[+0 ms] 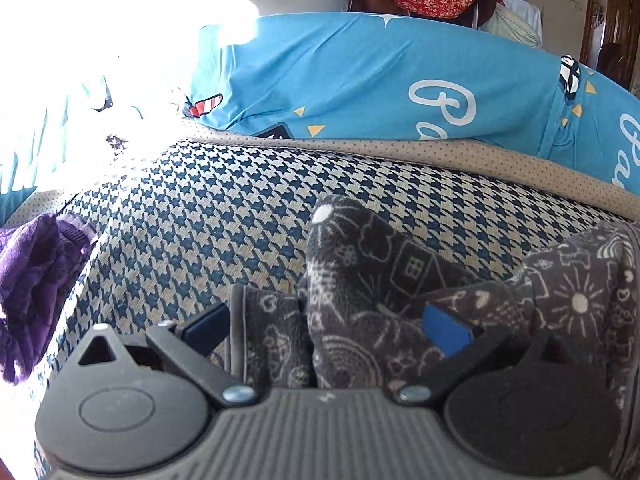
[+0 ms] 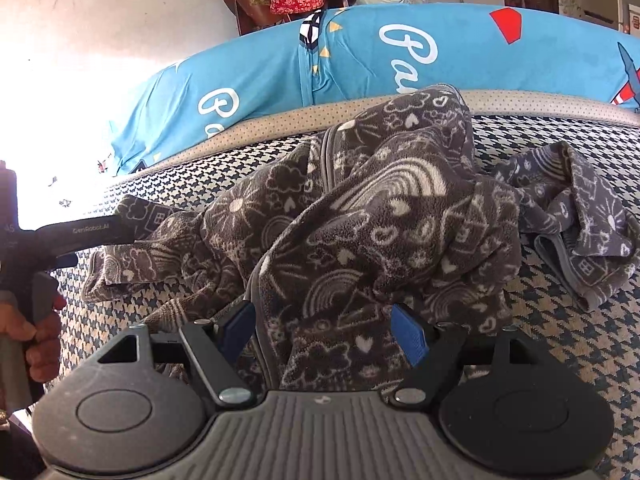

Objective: Fold clothes

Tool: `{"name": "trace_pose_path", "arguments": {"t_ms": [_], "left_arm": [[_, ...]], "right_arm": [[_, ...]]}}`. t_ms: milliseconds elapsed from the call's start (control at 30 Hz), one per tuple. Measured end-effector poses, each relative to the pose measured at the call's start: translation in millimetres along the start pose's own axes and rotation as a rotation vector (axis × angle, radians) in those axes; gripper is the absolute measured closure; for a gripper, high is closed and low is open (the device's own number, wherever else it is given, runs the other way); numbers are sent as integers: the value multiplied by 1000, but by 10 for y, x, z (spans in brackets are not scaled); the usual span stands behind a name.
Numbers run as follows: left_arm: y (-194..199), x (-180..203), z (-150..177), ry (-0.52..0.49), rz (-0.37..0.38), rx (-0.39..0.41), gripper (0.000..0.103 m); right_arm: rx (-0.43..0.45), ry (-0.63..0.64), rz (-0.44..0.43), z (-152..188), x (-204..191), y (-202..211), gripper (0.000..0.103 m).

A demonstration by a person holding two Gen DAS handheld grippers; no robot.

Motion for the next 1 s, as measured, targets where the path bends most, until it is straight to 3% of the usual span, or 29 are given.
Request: {"name": "trace_pose_path", "arguments": {"t_ms": [33,133,200,333,500,600,700,800,967,1000], "left_arm": [[-18,11,-6,-3,4,6,2],[-115,25,1,-19,2,-7,21],[-188,4,34,10,35,-42,43],[-256,6,65,27,76,-61,53],[-236,7,28,12,57,-37,78],[-216,-61,-49,11,6,-2,87],[-149,-231,-238,-31,-178,127,98],[-175,-542,-376,54,-256,138,98],[-268,-617,-341,153,-45,13,90],[-293,-585,-315,161,-6,-13,82]], "right_arm": [[-4,1,2,5,-4,-17,29],[-19,-4,9,17,-6,-66,29],[-29,-13,10,23,-12,-103,29],[-42,-16,3,32,-60,-163,29],[-47,18,11,31,-171,-234,29],[-43,33,9,19,-229,-274,29],[-37,38,0,-1,-280,-311,29],[-33,38,-14,-20,-331,-350,29],[-5,62,-41,-62,-453,-368,29],[-8,67,-39,-58,-465,-380,29]]}}
Point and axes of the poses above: each gripper's, at about its wrist camera, not at the fingertips, and y roughly against the way its jaws point, x to its right, z to its underside, the point moved 8 cm from there along -y, roughly the way its jaws point, and after that the axes turned 6 degrees about -z, right-handed, at the moved point
